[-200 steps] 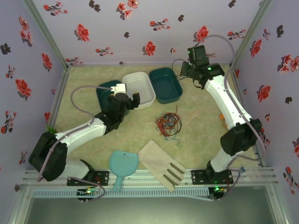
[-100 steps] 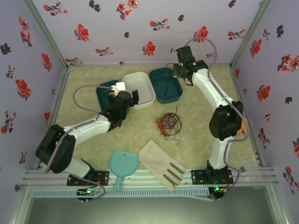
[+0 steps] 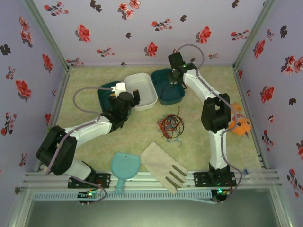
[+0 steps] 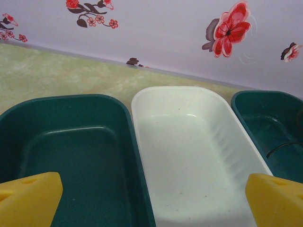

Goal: Untangle the cables

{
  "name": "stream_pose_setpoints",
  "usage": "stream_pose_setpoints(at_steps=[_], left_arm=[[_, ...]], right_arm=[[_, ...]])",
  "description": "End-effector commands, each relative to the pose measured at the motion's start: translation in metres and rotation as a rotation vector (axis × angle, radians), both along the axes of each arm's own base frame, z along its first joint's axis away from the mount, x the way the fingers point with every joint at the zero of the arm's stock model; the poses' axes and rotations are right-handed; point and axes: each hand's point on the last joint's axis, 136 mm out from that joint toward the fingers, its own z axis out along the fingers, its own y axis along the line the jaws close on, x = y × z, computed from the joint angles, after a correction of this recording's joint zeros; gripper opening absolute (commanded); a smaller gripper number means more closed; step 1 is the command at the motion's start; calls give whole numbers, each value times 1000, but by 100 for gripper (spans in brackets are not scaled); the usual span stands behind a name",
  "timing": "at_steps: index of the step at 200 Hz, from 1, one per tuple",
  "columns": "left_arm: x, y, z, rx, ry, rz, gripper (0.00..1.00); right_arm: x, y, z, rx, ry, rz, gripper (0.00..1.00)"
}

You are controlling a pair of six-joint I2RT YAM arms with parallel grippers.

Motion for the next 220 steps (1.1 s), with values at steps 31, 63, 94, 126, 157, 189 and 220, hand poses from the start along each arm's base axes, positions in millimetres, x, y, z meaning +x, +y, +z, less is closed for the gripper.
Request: stream_pose_setpoints(at_steps=[31,63,94,126,157,189,220], left_arm=[[3,9,8,-13,-9,55,100],[5,7,6,17,25,53,100],[9,6,2,26,41,45,100],[19,-8,-1,11,26,-9,90],[33,-21,-5,6,30,-19,86],[48,-32,-16,18,49,-18,92],[58,-39,-25,35,65,-17,98]], right_arm=[[-8,-3,-3,-32,27,14,37],[-21,-8,8,-26,16,15,42],[-45,-17,23,-4,-30,5,44],[-76,-32,31,5,-67,-21,47],[-102,-49,37,7,-91,-66,49],[-127,-63,36,9,-93,-104,54],[-149,-74,29,13,-88,-129,64]])
